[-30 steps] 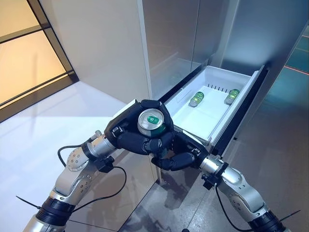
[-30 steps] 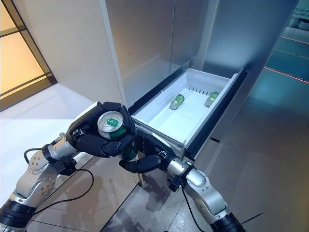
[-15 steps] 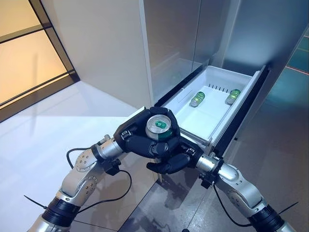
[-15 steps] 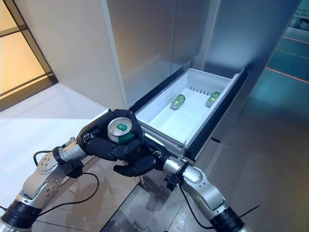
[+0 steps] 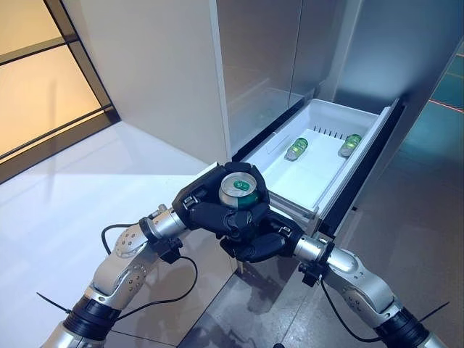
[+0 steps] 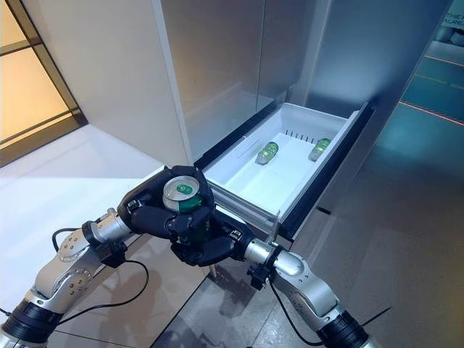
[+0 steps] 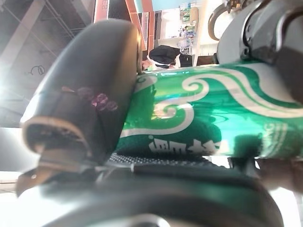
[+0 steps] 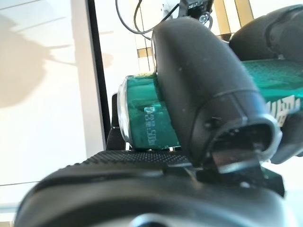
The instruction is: Put drinks into fridge and close the fridge
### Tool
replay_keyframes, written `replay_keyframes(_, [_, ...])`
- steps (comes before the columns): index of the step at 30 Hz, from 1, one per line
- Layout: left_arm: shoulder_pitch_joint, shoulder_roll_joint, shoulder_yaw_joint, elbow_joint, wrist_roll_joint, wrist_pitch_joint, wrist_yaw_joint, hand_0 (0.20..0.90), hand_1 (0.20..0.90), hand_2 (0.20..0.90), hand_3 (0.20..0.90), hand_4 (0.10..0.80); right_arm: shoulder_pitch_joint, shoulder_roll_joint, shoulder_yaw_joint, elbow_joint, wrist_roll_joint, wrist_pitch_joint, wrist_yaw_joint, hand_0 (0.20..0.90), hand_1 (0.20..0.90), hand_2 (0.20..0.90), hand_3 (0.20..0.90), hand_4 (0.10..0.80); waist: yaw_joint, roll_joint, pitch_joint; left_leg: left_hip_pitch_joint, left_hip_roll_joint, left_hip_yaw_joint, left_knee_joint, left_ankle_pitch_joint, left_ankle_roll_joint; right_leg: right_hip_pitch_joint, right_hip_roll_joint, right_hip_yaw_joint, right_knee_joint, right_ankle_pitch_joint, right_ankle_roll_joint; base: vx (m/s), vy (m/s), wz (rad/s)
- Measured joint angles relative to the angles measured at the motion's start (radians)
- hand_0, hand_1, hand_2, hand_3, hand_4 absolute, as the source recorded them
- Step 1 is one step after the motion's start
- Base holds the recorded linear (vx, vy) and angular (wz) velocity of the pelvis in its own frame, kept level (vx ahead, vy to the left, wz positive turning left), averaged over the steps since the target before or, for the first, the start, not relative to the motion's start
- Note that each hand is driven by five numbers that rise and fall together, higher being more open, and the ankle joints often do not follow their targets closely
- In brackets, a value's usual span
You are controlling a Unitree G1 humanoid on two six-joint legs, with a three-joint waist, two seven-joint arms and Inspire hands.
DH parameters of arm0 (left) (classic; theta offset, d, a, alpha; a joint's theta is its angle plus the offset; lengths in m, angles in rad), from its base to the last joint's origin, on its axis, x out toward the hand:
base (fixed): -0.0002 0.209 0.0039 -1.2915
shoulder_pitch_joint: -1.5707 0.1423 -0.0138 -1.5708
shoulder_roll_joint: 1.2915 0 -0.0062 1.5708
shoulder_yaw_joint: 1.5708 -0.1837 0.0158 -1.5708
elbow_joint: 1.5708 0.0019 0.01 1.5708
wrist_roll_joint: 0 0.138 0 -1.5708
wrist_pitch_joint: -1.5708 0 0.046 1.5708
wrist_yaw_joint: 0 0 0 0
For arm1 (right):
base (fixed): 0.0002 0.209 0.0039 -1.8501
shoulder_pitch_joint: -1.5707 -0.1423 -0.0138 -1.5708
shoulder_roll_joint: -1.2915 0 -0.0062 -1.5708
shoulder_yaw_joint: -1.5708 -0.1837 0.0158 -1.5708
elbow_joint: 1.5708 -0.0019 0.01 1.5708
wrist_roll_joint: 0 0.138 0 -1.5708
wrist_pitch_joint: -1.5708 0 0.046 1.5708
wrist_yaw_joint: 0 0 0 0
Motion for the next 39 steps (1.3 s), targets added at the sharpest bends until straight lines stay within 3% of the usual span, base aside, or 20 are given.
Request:
replay_keyframes(16, [0.000, -0.014, 0.001, -0.001, 0.016, -0.011, 0.000, 0.302, 0.302, 0.302, 0.203, 0.103, 0.000, -0.014, -0.003, -0.019, -0.013, -0.004, -0.015, 0.300, 0.300, 0.300, 0.200, 0.100, -0.002, -0.001, 0.000, 0.001, 0.000, 0.002, 0.000, 0.000, 0.000, -0.001, 0.001, 0.003, 0.000, 0.001, 0.001, 0.000, 0.000, 0.00])
replay_keyframes(17, [0.000, -0.015, 0.001, -0.002, 0.016, -0.016, 0.000, 0.853, 0.853, 0.853, 0.845, 0.745, 0.000, -0.015, -0.004, -0.023, -0.015, -0.004, -0.018, 0.300, 0.300, 0.300, 0.200, 0.100, -0.002, -0.001, 0.000, 0.001, 0.000, 0.003, 0.000, 0.000, 0.000, -0.001, 0.001, 0.003, 0.000, 0.001, 0.001, 0.000, 0.000, 0.00])
replay_keyframes(18, [0.000, -0.015, 0.001, -0.002, 0.017, -0.023, 0.000, 0.900, 0.900, 0.900, 0.900, 0.800, 0.000, -0.016, -0.006, -0.028, -0.019, -0.004, -0.020, 0.300, 0.300, 0.300, 0.200, 0.100, -0.003, -0.002, 0.000, 0.001, 0.000, 0.003, 0.000, 0.000, 0.000, -0.001, 0.001, 0.003, 0.000, 0.001, 0.001, 0.000, 0.000, 0.00])
replay_keyframes(24, [0.000, -0.039, 0.001, -0.009, 0.026, -0.041, 0.012, 0.900, 0.900, 0.900, 0.900, 0.800, 0.000, -0.044, -0.027, -0.053, -0.025, 0.002, -0.030, 0.300, 0.300, 0.300, 0.200, 0.100, -0.002, -0.010, 0.005, 0.001, 0.000, 0.005, 0.000, 0.000, 0.000, -0.001, 0.002, 0.005, 0.000, 0.001, 0.001, 0.000, 0.000, 0.00])
replay_keyframes(31, [0.000, -0.079, 0.011, -0.046, 0.058, -0.154, 0.092, 0.900, 0.900, 0.900, 0.900, 0.800, 0.000, -0.041, -0.064, -0.089, -0.032, 0.020, -0.084, 0.300, 0.300, 0.300, 0.200, 0.100, -0.002, -0.025, 0.014, 0.000, 0.000, 0.006, 0.000, -0.001, 0.001, -0.003, 0.003, 0.006, 0.000, 0.001, 0.001, 0.000, 0.000, 0.00])
replay_keyframes(39, [0.000, -0.103, 0.090, -0.130, 0.042, -0.244, 0.114, 0.900, 0.900, 0.900, 0.900, 0.800, 0.000, -0.043, -0.157, -0.083, -0.149, 0.047, -0.178, 0.300, 0.300, 0.300, 0.200, 0.100, 0.003, -0.032, 0.019, -0.001, -0.002, 0.004, 0.000, -0.001, 0.001, -0.002, 0.003, 0.005, 0.000, 0.001, 0.002, 0.012, -0.003, 0.00])
